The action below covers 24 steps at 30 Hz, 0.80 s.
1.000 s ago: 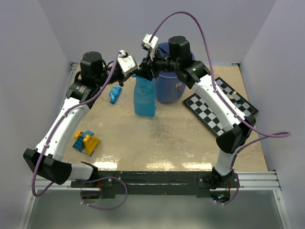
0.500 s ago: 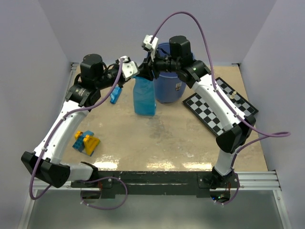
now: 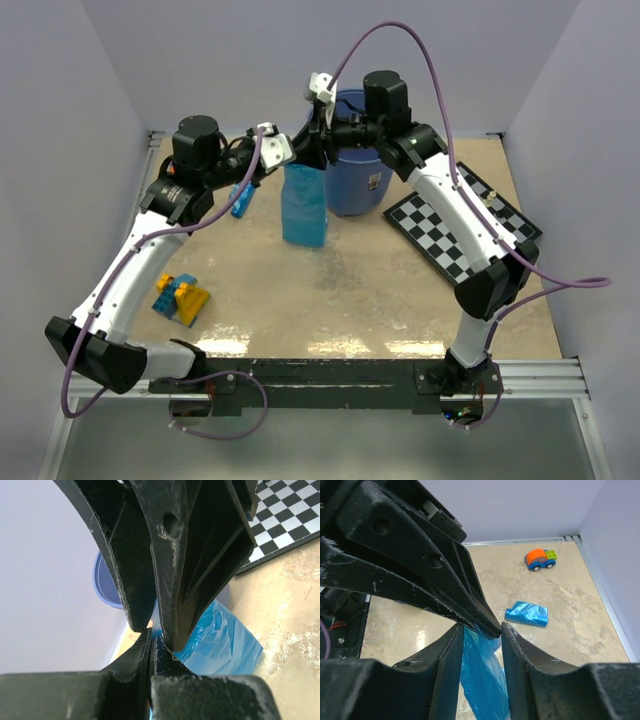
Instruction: Put the trash bags into the trash bin
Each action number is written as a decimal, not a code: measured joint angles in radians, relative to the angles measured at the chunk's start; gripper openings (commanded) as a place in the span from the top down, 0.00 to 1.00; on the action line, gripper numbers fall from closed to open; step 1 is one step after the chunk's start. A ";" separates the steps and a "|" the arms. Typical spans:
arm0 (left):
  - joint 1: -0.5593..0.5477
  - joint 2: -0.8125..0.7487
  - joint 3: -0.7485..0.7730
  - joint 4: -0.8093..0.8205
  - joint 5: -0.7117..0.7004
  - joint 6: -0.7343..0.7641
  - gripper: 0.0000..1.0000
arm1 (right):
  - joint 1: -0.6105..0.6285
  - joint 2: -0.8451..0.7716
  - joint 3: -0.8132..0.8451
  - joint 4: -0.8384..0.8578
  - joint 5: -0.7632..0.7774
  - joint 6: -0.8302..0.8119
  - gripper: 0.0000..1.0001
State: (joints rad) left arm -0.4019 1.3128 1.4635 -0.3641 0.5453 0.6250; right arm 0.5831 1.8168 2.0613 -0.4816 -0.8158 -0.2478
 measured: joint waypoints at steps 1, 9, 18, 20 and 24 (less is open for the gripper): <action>-0.001 0.000 -0.002 0.000 0.000 0.000 1.00 | -0.004 0.000 0.000 0.003 -0.020 0.000 0.66; -0.005 -0.003 -0.003 0.004 0.000 0.001 1.00 | -0.013 0.010 0.027 -0.027 -0.042 -0.020 0.71; -0.005 -0.003 -0.018 -0.006 -0.010 0.008 1.00 | -0.012 0.016 0.039 -0.041 0.017 -0.034 0.88; -0.005 -0.003 -0.022 -0.015 -0.005 0.008 1.00 | -0.012 0.021 0.040 -0.041 0.030 -0.034 0.87; -0.005 -0.003 -0.022 -0.020 -0.003 0.008 1.00 | -0.013 0.036 0.040 -0.042 0.037 -0.034 0.83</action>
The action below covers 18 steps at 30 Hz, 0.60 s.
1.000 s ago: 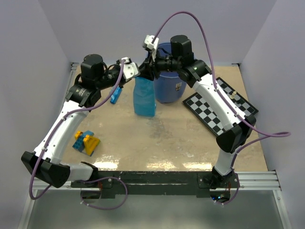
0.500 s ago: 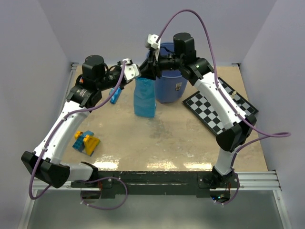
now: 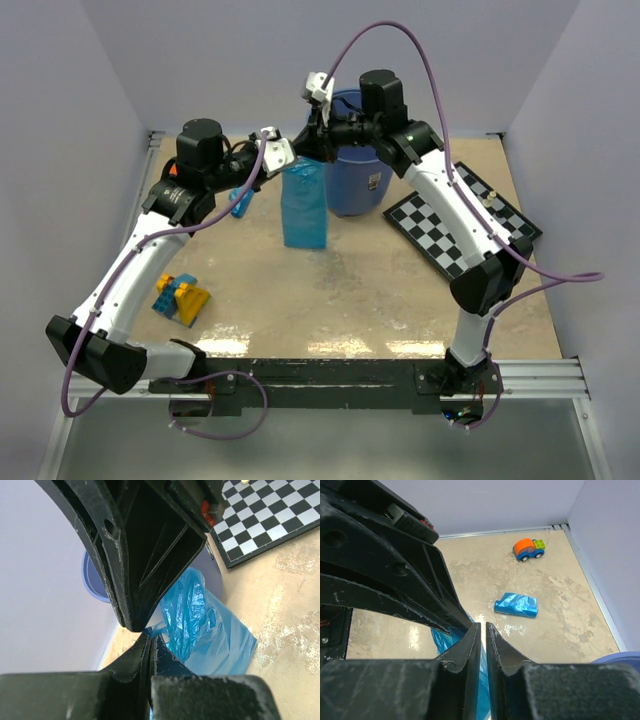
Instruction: Put the trash bags into the trash bin
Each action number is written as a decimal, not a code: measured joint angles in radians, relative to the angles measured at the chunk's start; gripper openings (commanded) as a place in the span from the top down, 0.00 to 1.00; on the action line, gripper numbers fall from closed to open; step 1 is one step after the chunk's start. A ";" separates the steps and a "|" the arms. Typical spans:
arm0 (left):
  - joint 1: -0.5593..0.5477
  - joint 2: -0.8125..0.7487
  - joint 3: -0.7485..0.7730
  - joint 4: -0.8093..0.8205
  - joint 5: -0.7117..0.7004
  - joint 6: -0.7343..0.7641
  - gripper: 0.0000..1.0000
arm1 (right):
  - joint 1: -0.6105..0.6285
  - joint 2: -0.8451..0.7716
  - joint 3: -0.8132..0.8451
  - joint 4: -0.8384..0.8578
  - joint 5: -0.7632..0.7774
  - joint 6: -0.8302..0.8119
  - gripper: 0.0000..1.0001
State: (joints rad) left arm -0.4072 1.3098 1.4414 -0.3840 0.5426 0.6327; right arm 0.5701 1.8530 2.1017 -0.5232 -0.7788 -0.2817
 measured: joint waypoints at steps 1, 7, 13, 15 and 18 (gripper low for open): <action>0.000 0.000 0.000 0.000 0.000 0.000 1.00 | 0.000 0.003 0.000 0.000 -0.001 0.000 0.80; -0.001 0.000 0.000 -0.003 0.000 0.000 1.00 | -0.009 0.006 0.000 0.003 -0.016 0.002 0.73; -0.002 0.000 0.000 -0.001 -0.008 0.000 1.00 | -0.035 0.006 0.000 0.015 -0.077 0.031 0.64; -0.002 0.000 0.000 0.002 -0.009 0.000 1.00 | -0.040 0.006 -0.002 0.015 -0.087 0.030 0.62; -0.002 0.000 0.000 0.002 -0.009 -0.002 1.00 | -0.043 0.006 -0.012 0.013 -0.106 0.028 0.60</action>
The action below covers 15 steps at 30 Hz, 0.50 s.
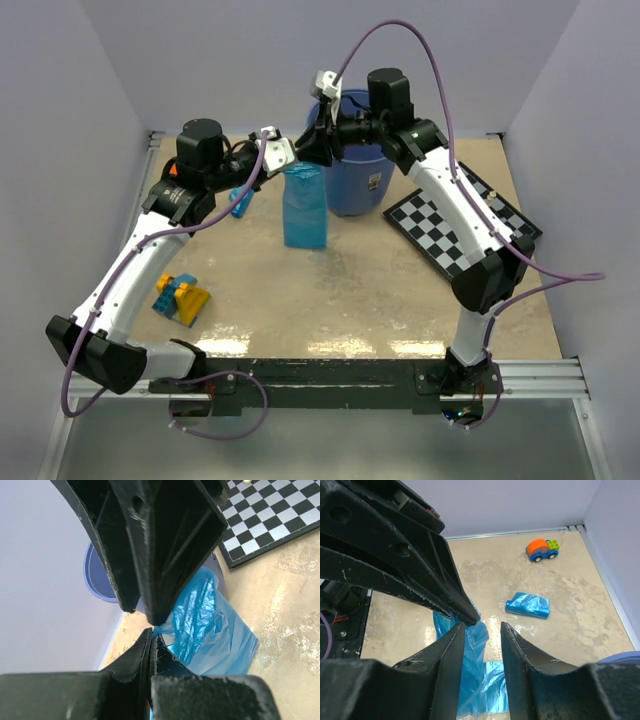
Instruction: Put the trash bags into the trash bin
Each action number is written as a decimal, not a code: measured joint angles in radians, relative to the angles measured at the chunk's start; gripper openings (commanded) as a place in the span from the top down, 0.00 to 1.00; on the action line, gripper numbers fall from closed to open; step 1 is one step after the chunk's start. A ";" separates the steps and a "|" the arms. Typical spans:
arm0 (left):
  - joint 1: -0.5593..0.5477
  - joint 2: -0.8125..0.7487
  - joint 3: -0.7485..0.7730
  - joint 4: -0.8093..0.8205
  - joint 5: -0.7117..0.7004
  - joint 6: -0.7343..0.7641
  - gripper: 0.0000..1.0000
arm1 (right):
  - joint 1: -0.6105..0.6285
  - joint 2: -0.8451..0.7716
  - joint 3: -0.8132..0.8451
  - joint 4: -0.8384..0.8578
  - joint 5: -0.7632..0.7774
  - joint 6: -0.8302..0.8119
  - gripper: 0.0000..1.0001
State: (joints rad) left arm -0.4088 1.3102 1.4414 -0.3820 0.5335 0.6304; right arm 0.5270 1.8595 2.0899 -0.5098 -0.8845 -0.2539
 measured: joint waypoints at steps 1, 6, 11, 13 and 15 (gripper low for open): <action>0.000 0.000 0.000 0.000 0.000 0.000 1.00 | 0.000 0.000 -0.005 -0.002 -0.005 -0.001 0.60; 0.000 0.000 0.000 0.001 -0.008 -0.001 1.00 | 0.008 0.000 -0.016 -0.011 -0.029 -0.006 0.59; 0.000 0.000 0.000 0.011 -0.014 -0.008 1.00 | 0.021 0.000 -0.027 -0.014 -0.034 -0.012 0.58; 0.000 0.000 0.000 0.015 -0.016 -0.009 1.00 | 0.024 0.000 -0.031 -0.014 -0.032 -0.011 0.59; 0.000 0.000 0.000 0.015 -0.019 -0.010 1.00 | 0.026 0.000 -0.033 -0.013 -0.030 -0.008 0.62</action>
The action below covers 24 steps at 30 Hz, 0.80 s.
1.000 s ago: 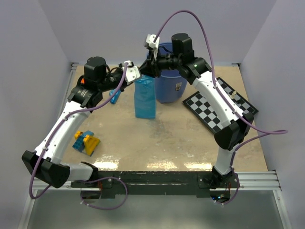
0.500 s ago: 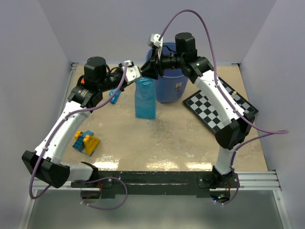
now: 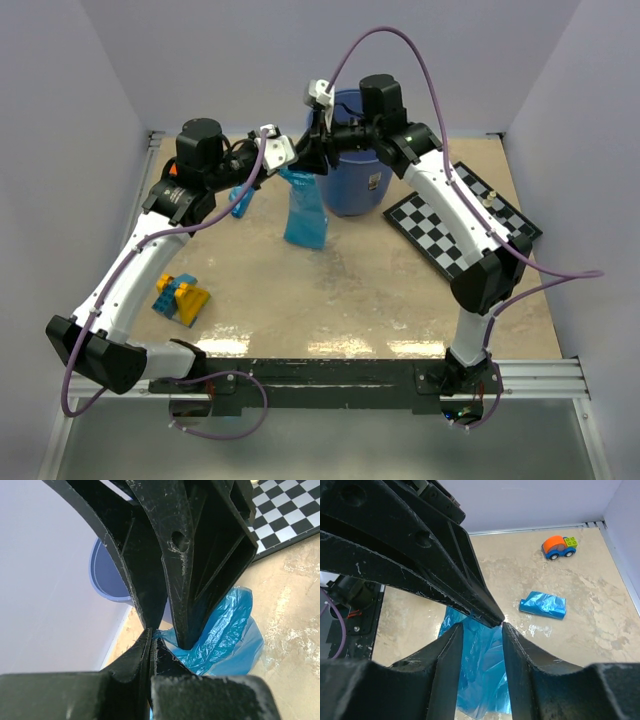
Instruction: Put the trash bags into the trash bin
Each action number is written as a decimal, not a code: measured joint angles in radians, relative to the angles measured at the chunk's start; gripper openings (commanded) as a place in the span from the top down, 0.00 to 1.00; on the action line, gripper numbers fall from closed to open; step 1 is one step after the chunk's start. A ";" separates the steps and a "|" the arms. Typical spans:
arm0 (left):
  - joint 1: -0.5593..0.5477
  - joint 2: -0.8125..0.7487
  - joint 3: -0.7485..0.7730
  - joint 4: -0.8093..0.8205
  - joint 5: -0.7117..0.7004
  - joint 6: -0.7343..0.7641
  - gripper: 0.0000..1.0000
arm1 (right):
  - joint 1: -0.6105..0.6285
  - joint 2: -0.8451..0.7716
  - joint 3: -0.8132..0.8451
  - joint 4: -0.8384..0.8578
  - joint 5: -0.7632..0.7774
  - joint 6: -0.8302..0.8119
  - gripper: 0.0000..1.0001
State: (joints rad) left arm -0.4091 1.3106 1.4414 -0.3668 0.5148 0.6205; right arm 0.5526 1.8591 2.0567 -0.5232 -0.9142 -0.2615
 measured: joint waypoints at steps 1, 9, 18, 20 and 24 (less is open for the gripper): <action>0.000 0.000 0.000 0.001 -0.003 0.000 1.00 | 0.002 0.000 -0.002 0.000 0.003 0.005 0.66; 0.000 0.000 0.000 0.013 -0.005 -0.023 1.00 | 0.010 -0.003 -0.053 0.033 0.094 0.080 0.74; 0.000 -0.006 -0.017 0.041 -0.013 -0.061 0.65 | 0.012 -0.013 -0.087 0.100 0.105 0.138 1.00; 0.000 -0.013 -0.033 0.063 -0.048 -0.080 0.45 | 0.012 -0.022 -0.089 0.100 0.117 0.138 1.00; 0.001 -0.019 -0.054 0.096 -0.154 -0.179 0.38 | 0.010 -0.062 -0.113 0.134 0.175 0.144 1.00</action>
State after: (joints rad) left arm -0.4080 1.2915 1.3872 -0.2710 0.3607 0.4416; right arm 0.5629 1.7969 1.9442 -0.3889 -0.7387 -0.1177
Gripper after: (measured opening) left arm 0.593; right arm 0.007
